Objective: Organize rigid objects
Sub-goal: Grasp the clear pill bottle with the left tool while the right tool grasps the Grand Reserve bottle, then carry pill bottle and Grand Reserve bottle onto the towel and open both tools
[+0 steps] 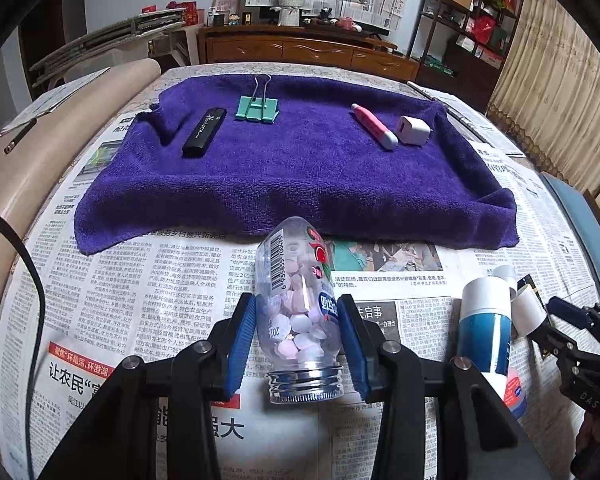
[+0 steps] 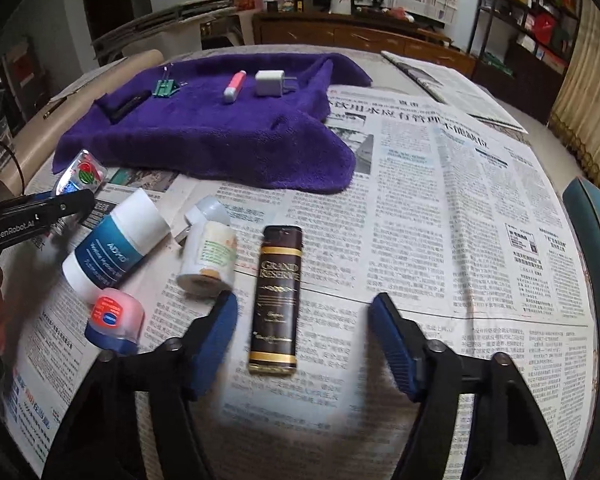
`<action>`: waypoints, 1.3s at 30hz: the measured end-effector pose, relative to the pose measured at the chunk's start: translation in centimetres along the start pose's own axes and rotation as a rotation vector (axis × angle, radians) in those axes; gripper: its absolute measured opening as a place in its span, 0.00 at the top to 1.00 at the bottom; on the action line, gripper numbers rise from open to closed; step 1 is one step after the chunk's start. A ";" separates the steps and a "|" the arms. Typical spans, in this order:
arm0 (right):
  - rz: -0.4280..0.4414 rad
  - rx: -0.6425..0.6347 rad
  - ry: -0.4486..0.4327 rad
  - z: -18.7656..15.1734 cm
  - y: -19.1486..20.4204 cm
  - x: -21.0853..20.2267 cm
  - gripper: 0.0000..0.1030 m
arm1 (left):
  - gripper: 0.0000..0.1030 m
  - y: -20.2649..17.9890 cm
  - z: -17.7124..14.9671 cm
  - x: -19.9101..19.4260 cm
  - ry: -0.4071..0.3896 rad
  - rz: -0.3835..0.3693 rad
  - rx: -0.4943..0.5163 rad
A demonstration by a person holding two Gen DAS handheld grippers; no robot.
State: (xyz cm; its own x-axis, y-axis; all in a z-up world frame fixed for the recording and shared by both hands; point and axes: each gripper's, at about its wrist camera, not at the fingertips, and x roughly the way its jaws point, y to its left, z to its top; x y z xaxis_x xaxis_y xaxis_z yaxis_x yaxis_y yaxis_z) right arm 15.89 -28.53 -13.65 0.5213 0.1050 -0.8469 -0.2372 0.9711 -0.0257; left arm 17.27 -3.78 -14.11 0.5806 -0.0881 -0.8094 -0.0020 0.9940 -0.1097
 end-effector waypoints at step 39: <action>0.077 0.101 -0.076 4.3 1.5 -2.9 0.77 | 0.62 3.9 3.2 -3.6 -0.044 -0.032 -0.038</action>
State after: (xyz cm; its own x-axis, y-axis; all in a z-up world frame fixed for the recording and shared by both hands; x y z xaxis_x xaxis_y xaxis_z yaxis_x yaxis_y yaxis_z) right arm 17.57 -26.40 -8.96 0.5666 0.1918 -0.8013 -0.1968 0.9759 0.0944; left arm 17.81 0.64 -9.79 0.6161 -0.1156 -0.7791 -0.0137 0.9875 -0.1573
